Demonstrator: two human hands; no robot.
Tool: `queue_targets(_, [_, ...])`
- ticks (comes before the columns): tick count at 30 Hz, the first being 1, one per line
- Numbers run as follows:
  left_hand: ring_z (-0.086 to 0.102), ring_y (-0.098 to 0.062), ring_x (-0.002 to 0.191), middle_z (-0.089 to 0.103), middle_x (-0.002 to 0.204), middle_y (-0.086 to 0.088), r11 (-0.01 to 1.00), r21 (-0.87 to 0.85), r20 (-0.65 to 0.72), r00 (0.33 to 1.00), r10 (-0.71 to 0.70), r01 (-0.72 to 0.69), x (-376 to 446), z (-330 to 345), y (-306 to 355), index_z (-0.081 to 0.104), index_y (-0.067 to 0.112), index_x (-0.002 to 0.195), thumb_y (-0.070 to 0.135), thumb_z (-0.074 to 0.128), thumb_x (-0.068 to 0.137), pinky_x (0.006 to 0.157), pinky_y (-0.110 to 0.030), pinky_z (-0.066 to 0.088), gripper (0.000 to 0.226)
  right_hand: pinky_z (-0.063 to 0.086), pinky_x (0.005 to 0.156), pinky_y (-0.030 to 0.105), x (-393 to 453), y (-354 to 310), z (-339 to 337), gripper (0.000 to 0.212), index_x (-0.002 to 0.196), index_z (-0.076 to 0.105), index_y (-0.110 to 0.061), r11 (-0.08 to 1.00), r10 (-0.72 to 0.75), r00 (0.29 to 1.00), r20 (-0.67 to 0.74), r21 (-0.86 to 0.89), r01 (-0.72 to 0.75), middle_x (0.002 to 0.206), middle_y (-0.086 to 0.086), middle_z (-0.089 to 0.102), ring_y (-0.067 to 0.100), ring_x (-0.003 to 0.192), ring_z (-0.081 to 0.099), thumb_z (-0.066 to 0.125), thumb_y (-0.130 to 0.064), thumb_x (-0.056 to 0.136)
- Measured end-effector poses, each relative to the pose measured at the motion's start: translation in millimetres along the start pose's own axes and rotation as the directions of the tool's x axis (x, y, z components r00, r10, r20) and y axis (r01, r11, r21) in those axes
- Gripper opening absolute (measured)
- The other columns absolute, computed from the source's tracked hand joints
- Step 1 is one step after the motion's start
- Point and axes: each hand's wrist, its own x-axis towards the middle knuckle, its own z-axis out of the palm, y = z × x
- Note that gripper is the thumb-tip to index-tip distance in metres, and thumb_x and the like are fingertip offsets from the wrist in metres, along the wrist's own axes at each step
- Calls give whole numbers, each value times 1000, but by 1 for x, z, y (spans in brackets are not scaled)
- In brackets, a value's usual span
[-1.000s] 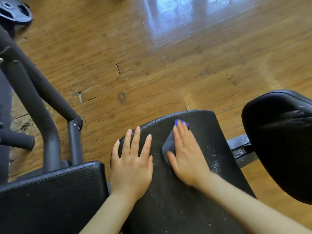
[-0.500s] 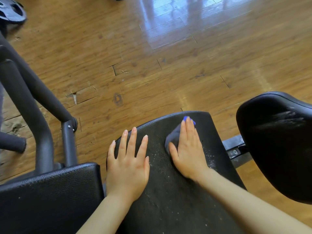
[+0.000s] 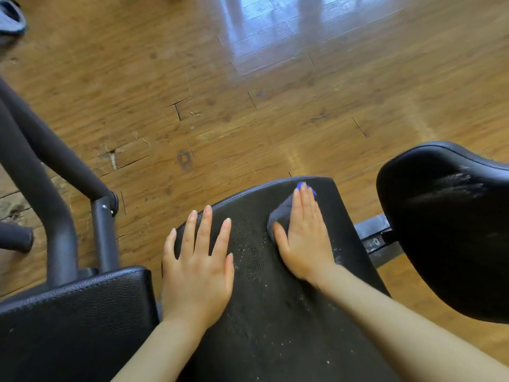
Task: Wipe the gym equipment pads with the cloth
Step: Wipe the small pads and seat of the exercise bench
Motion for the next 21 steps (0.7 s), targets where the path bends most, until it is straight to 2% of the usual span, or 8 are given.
queue_targets(3, [31,-35,142,31,155,-16,1000,4,-1,1000,7,-7,1,1,2,49,17,142,36,36,91,108,-57,27,56,-5,118,27,11,3,1,87,151,1,-1,999,46,999,-11,2,-46,161,10,-3,19,148,-4,19,-54,84])
queue_targets(6, [32,-35,141,32,154,-16,1000,0,-10,1000,3,-3,1,0,1,50,16,141,36,35,91,108,-58,27,56,-7,117,24,-43,13,-4,86,152,-5,-8,998,30,999,41,55,-32,159,1,-11,11,147,-10,21,-55,85])
queue_targets(9, [32,-35,141,33,154,-16,1000,-5,-7,1000,0,-1,0,-1,2,50,16,141,36,35,91,108,-58,27,56,-2,120,27,-74,25,-8,85,151,-7,-12,997,37,995,91,63,-43,157,-3,-12,7,145,-12,20,-56,84])
queue_targets(13, [31,-35,141,32,154,-16,1000,2,-1,1000,4,-4,1,-2,4,49,16,141,36,35,91,108,-58,26,56,-9,117,23,-14,26,-5,86,151,-4,-5,994,105,994,36,27,-106,160,6,-8,15,147,-9,20,-55,86])
queue_targets(17, [33,-36,141,33,154,-16,1000,6,-8,1000,4,-4,2,0,2,50,16,141,35,35,91,107,-58,28,56,-5,118,28,32,24,-3,81,151,0,0,979,199,980,-4,36,-199,160,12,-4,21,148,-5,25,-48,90])
queue_targets(21, [31,-35,141,32,154,-16,1000,-1,-19,1000,3,-3,1,0,2,50,16,141,35,34,91,108,-58,27,56,-7,117,24,-34,31,-9,79,152,-4,-8,988,126,991,31,81,-129,160,1,-11,12,147,-9,36,-46,96])
